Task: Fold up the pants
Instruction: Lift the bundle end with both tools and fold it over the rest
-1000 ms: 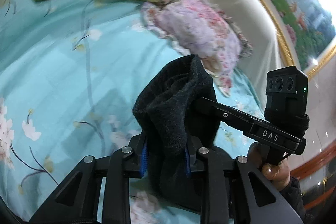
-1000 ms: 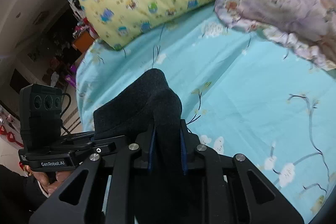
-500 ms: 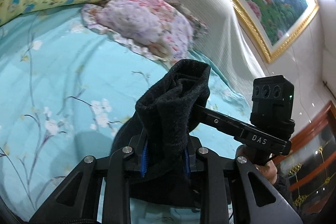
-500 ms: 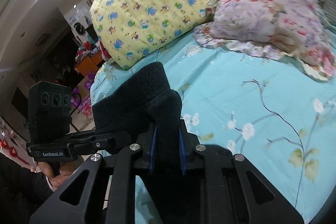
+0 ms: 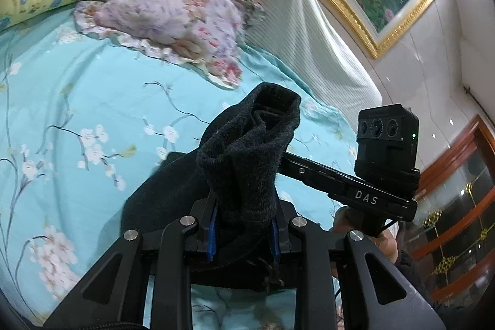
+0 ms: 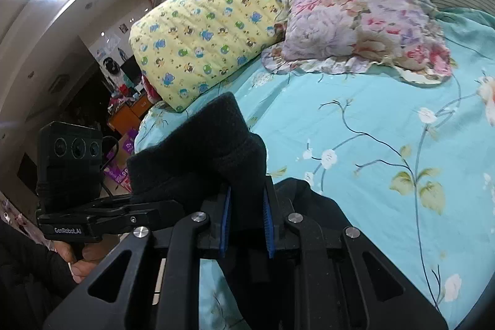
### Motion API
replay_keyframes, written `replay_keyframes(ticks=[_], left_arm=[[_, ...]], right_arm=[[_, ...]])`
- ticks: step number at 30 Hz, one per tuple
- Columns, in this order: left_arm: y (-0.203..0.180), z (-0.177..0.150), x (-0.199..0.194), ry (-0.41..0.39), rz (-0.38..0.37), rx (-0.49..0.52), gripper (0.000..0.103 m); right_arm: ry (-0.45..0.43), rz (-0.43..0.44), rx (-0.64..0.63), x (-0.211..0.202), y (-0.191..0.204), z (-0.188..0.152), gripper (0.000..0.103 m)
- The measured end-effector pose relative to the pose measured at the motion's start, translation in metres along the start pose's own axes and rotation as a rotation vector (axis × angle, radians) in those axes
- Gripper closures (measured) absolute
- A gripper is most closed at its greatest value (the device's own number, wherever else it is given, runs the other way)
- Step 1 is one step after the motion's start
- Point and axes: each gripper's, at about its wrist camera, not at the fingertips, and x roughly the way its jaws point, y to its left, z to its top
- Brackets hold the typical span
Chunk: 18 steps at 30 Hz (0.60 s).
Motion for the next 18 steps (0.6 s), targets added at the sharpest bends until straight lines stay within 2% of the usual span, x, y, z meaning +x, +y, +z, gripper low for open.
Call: replay_keyframes(ticks=[11,18], left_arm=[[-0.066,-0.031,0.034,0.1,-0.055,0.13,0.078],[-0.101,-0.056,0.065,0.173,-0.047,0.223,0.078]], right_arm=[[-0.088,-0.036,0.076,-0.062,-0.028,-0.042,0.083],[-0.131,-0.059,0.145,-0.092,-0.049,-0.074,0.083]])
